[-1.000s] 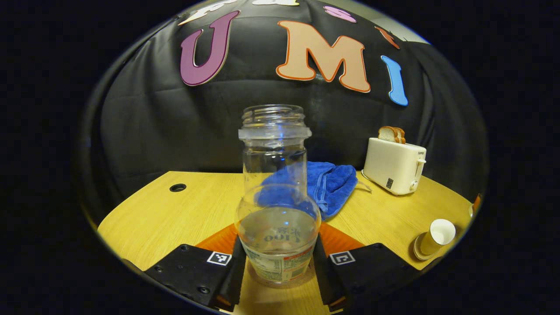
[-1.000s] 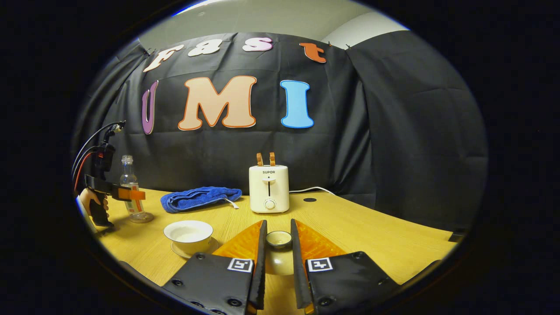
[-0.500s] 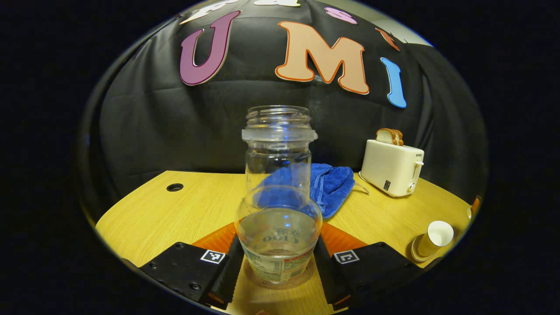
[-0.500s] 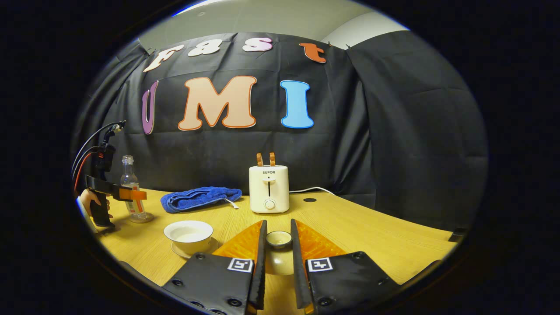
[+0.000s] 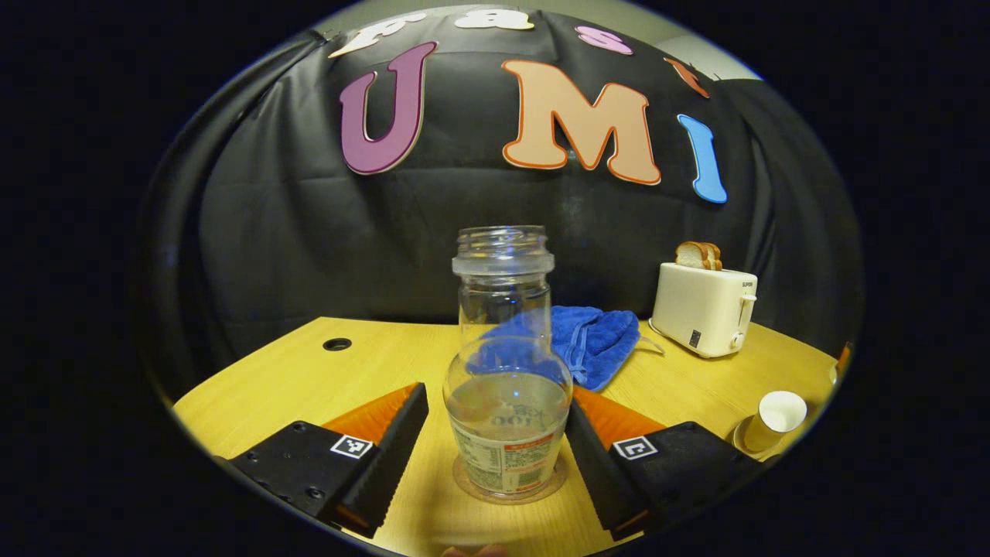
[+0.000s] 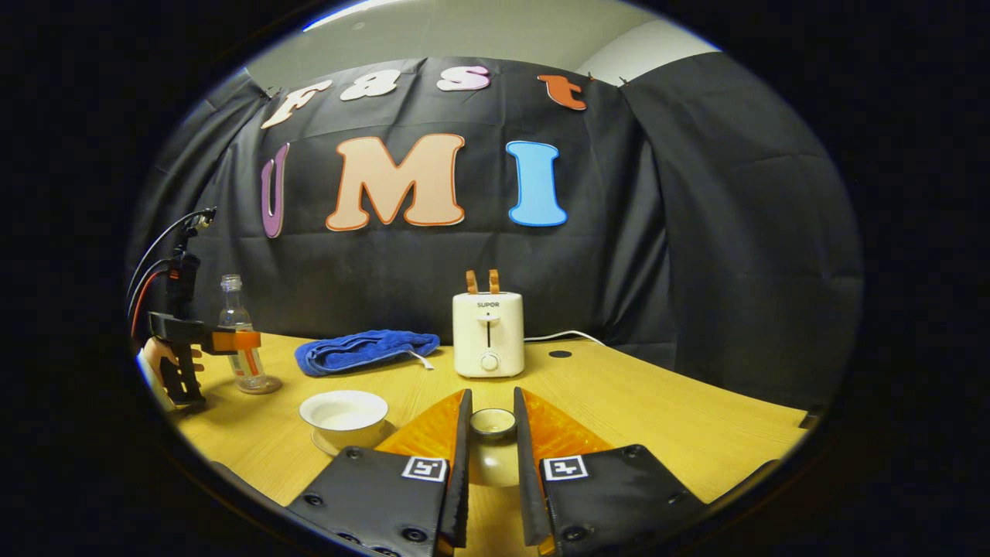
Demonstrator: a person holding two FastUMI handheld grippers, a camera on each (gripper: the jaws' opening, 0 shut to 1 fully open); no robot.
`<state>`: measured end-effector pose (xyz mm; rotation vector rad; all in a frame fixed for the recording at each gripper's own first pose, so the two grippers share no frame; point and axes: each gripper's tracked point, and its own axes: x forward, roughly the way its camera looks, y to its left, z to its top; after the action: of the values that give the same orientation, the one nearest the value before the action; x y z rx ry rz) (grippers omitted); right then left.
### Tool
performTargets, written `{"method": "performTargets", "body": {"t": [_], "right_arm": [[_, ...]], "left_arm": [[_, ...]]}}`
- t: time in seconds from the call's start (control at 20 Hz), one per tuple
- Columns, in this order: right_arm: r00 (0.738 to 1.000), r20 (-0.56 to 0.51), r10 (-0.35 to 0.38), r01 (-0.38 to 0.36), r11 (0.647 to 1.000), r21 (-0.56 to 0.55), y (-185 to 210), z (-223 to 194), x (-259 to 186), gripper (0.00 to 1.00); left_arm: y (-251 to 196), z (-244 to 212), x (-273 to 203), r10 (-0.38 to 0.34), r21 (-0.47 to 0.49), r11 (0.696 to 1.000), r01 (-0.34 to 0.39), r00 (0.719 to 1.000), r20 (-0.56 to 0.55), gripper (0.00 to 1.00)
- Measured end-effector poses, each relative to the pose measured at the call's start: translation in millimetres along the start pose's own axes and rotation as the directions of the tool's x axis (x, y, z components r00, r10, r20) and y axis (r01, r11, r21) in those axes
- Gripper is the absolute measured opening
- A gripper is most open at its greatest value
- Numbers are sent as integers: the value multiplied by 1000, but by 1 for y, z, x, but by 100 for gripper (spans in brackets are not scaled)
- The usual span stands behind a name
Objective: Open the teacup lid with one hand, grasp the water bottle and pour water into the teacup with the other hand; after pouring, place the water bottle on the coaster and then close the teacup lid.
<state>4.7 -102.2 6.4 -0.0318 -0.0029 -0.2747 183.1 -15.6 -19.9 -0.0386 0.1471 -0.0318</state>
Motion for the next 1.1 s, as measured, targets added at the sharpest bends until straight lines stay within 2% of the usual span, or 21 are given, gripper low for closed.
{"method": "performTargets", "body": {"t": [0.15,0.35,0.65,0.9,1.1], "right_arm": [[999,-2,49,-49,999,1,11,0,2,31],[991,-10,135,-135,991,4,34,-2,6,31],[948,-42,315,-315,949,12,86,-9,20,31],[916,-60,397,-397,918,16,119,-12,34,31],[891,-91,445,-445,895,19,139,-19,45,31]], "left_arm": [[-4,0,-8,6,-3,1000,-6,1000,29,94],[-6,-6,-16,20,21,1000,-21,999,34,99],[-5,-5,-30,41,28,999,-43,997,71,99],[-4,5,-45,52,47,997,-59,989,139,99],[-1,3,-53,71,23,997,-75,988,138,98]]}}
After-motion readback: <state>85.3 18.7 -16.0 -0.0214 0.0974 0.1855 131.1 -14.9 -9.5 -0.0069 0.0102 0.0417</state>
